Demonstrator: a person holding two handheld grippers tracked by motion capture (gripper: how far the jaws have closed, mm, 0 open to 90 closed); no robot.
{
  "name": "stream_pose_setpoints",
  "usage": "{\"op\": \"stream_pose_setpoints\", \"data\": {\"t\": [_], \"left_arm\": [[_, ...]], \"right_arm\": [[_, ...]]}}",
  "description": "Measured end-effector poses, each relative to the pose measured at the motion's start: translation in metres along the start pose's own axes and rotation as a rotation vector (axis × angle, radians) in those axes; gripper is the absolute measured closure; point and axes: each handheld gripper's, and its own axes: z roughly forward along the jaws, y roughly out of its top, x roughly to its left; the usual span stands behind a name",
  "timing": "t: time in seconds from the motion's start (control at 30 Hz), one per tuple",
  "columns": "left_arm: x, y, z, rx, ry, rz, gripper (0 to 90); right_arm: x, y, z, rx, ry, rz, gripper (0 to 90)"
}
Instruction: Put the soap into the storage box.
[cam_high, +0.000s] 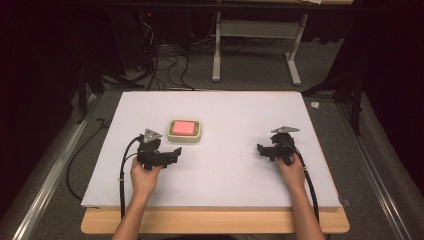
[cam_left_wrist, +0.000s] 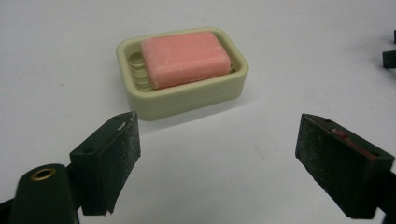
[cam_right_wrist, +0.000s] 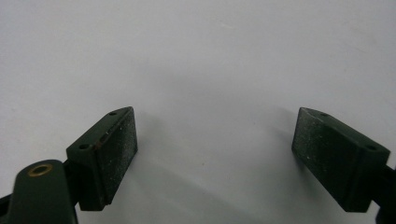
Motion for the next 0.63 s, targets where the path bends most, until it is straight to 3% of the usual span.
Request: {"op": "stream_pose_setpoints", "data": {"t": [0.17, 0.37, 0.63], "left_arm": [[0.003, -0.018, 0.007, 0.039, 0.032, 0.013, 14.7], [0.011, -0.044, 0.029, 0.12, 0.1, 0.011, 14.5], [0.011, -0.049, 0.032, 0.112, 0.113, 0.019, 13.7]], "right_arm": [[0.0, 0.0, 0.0, -0.001, 0.001, -0.001, 14.7], [0.0, 0.0, 0.0, -0.001, 0.002, 0.0, 14.8], [0.0, 0.0, 0.0, -0.001, 0.001, -0.001, 14.7]]}}
